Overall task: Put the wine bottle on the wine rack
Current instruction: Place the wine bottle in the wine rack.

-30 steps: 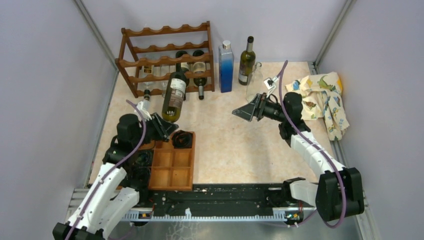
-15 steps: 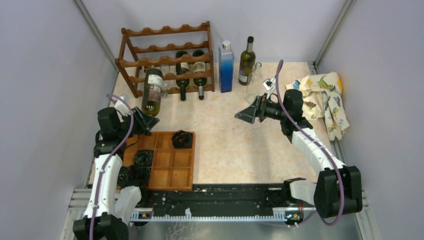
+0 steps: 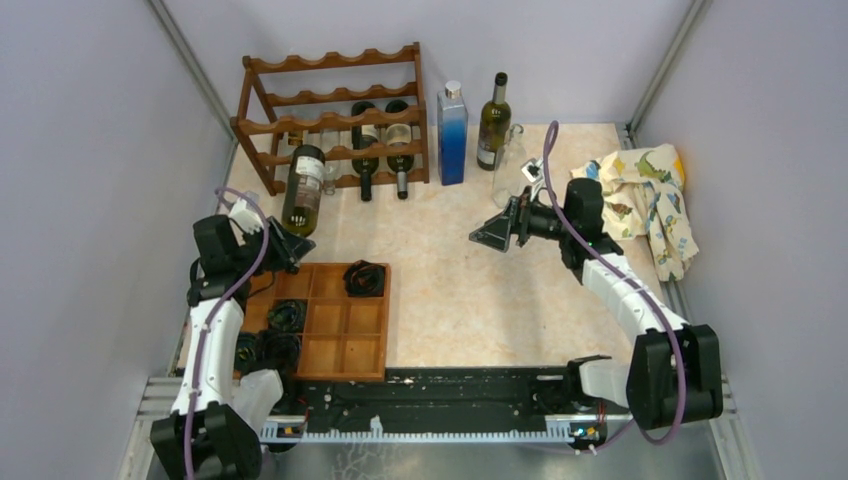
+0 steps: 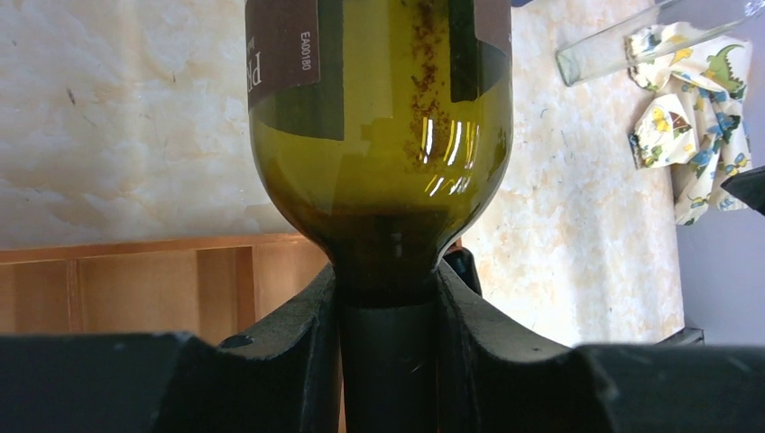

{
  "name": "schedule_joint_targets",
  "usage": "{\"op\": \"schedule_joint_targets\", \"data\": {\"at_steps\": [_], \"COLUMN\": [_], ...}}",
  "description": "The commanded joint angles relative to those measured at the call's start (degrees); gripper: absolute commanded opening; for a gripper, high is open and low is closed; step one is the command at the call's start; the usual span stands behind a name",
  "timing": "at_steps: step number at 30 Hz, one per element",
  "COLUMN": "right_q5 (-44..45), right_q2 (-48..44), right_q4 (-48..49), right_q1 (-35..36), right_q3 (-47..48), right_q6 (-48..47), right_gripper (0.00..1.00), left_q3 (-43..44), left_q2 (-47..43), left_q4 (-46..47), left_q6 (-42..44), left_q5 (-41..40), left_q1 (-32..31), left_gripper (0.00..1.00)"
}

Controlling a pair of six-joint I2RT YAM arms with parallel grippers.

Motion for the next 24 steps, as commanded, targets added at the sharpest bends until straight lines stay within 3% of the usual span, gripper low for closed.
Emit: {"op": "schedule_joint_targets", "data": {"at_steps": [1, 24], "right_q5": [-1.54, -3.30], "right_q2": [0.73, 5.16], "right_q4": [3.71, 5.94], "right_q1": [-0.60, -1.10], "right_q3": [3.17, 5.75], "right_q6": [-2.15, -3.33], "right_gripper": [0.98, 0.98], "left_q3": [2.40, 6.79], "left_q2": [0.31, 6.57], "left_q4": [7.32, 8.84], "left_q6": [3.57, 7.87], "left_q5": [0.34, -3.94], "left_q1": [0.47, 2.79], "left_gripper": [0.00, 0.00]}}
